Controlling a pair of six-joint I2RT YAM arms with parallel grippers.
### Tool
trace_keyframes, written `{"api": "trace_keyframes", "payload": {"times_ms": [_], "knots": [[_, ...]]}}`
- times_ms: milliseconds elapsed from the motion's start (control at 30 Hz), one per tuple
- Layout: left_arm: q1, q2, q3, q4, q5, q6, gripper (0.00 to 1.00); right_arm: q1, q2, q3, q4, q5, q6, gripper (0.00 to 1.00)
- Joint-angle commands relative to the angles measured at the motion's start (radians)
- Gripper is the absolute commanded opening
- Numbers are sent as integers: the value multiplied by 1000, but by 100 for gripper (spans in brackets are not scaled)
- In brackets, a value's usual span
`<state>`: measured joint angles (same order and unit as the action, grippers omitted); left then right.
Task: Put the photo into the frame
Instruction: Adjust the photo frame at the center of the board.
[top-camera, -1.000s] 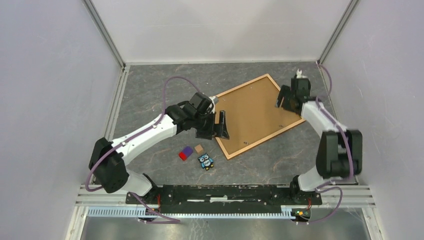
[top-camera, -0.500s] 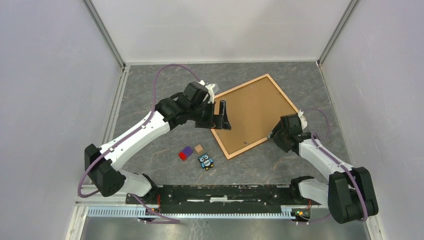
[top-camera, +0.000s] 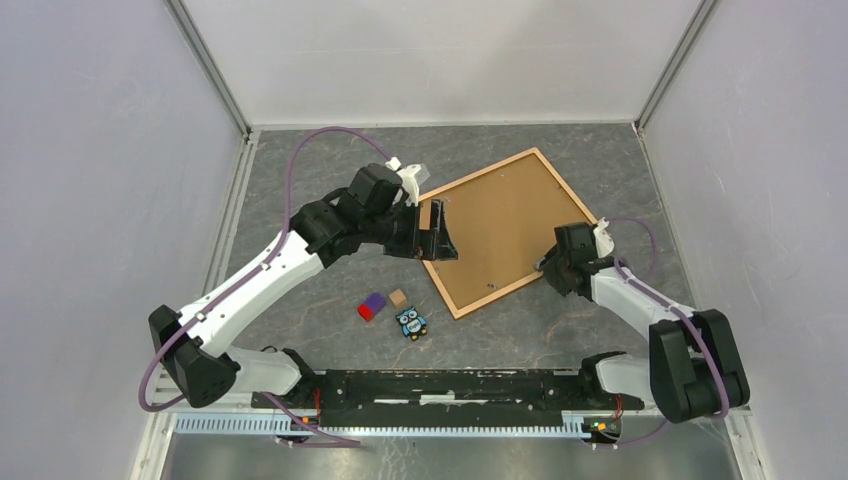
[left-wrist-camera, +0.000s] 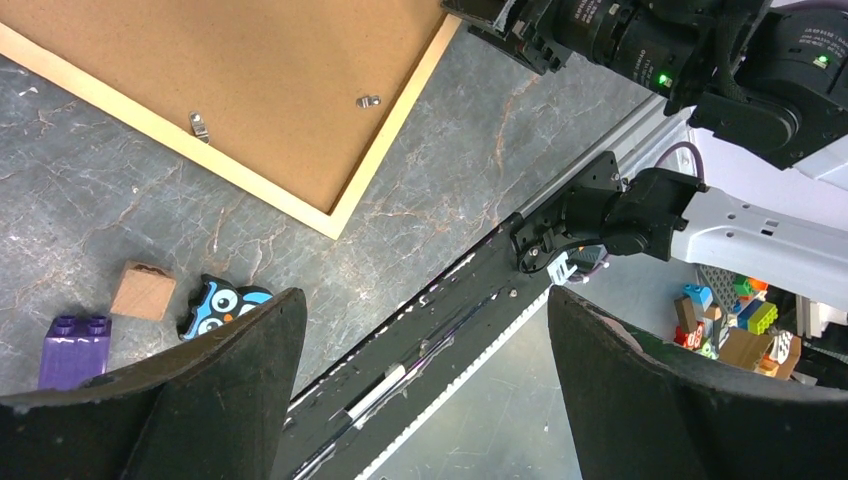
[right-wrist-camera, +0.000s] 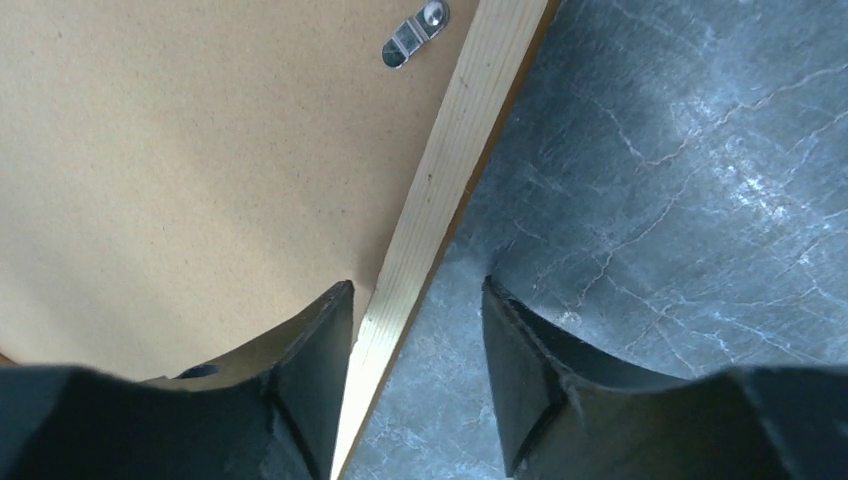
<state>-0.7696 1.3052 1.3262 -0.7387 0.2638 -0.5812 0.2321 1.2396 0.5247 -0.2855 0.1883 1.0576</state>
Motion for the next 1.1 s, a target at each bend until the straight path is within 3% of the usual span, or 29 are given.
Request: {"api": "trace_keyframes", "payload": {"times_ms": [0, 200, 267, 333, 400, 533, 700, 833, 1067], "knots": [[1, -7, 15, -1, 28, 37, 95, 8, 48, 16, -53, 57, 46, 53], [2, 15, 80, -47, 48, 56, 95, 7, 58, -31, -42, 140, 19, 34], [1, 19, 88, -59, 49, 69, 95, 1, 67, -32, -43, 193, -62, 25], [1, 20, 83, -68, 32, 82, 95, -19, 70, -32, -35, 224, -180, 8], [0, 28, 76, -82, 4, 94, 95, -55, 73, -29, -30, 239, -299, 1], [3, 72, 80, -105, -45, 107, 95, -179, 103, 8, -4, 184, -555, 0], [29, 189, 144, -135, -98, 124, 95, -212, 148, 93, -1, 160, -813, 0], [129, 339, 208, -175, -78, 132, 95, -214, 140, 84, 42, 152, -904, 0], [311, 515, 230, -135, -4, 108, 95, -215, 163, 37, 119, 2, -954, 0]]}}
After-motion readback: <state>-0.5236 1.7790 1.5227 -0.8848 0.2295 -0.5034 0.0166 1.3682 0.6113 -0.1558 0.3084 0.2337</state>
